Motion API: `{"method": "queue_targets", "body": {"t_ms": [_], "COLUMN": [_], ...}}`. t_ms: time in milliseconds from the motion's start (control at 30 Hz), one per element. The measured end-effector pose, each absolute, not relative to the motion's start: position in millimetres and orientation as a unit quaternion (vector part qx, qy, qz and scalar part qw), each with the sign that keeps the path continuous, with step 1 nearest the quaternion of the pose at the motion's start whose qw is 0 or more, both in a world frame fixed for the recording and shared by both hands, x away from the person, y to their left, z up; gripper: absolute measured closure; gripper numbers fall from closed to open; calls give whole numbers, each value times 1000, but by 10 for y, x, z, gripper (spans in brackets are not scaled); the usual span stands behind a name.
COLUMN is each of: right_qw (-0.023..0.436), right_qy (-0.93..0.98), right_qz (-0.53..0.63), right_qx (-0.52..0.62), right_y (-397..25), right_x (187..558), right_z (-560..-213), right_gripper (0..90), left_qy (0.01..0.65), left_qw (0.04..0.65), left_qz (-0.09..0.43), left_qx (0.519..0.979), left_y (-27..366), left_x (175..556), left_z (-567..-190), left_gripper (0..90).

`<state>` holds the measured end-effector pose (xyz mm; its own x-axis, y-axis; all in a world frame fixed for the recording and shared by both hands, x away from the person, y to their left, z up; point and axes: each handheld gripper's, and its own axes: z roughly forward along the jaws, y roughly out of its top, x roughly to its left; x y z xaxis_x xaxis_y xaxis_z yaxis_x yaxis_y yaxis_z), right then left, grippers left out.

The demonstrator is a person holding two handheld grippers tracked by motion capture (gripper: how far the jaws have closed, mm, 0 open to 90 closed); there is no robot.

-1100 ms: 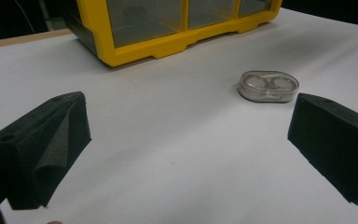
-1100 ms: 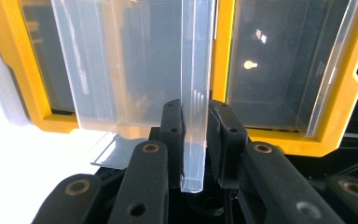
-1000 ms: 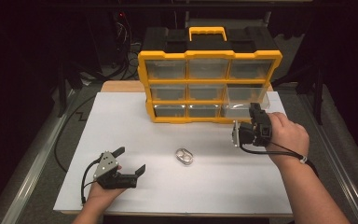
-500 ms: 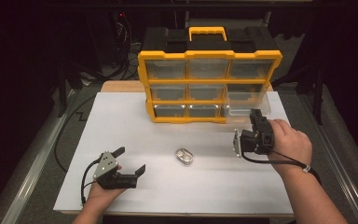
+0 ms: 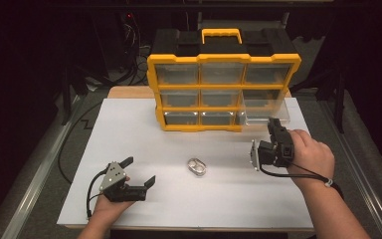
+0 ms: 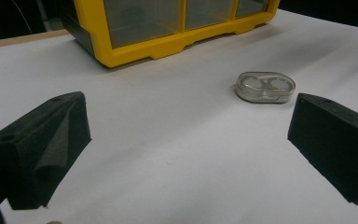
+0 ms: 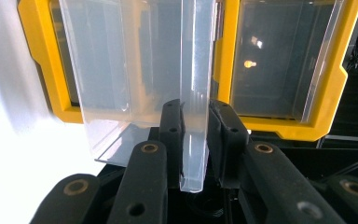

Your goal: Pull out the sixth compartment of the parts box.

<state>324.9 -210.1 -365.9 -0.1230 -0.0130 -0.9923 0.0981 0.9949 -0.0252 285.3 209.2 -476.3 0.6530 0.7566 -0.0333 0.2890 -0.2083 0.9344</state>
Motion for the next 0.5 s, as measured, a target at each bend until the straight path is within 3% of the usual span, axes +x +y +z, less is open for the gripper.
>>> {"method": "queue_targets", "body": {"t_ms": [200,500], "right_qw": [664,650], "right_qy": [746,758], "right_qz": [-39,-28], "right_qx": [32,39], "right_y": [-2104,-2094], "right_x": [3236,3181], "right_z": [-3682,-3717], "right_gripper": [766,560], "left_qy": [349,350], "left_qw": [520,521], "left_qz": [223,223], "left_qx": [746,746], "left_y": [2085,2086], "left_x": [2856,2856], "left_z": [-4766,-4762], "left_gripper": [3,3]}}
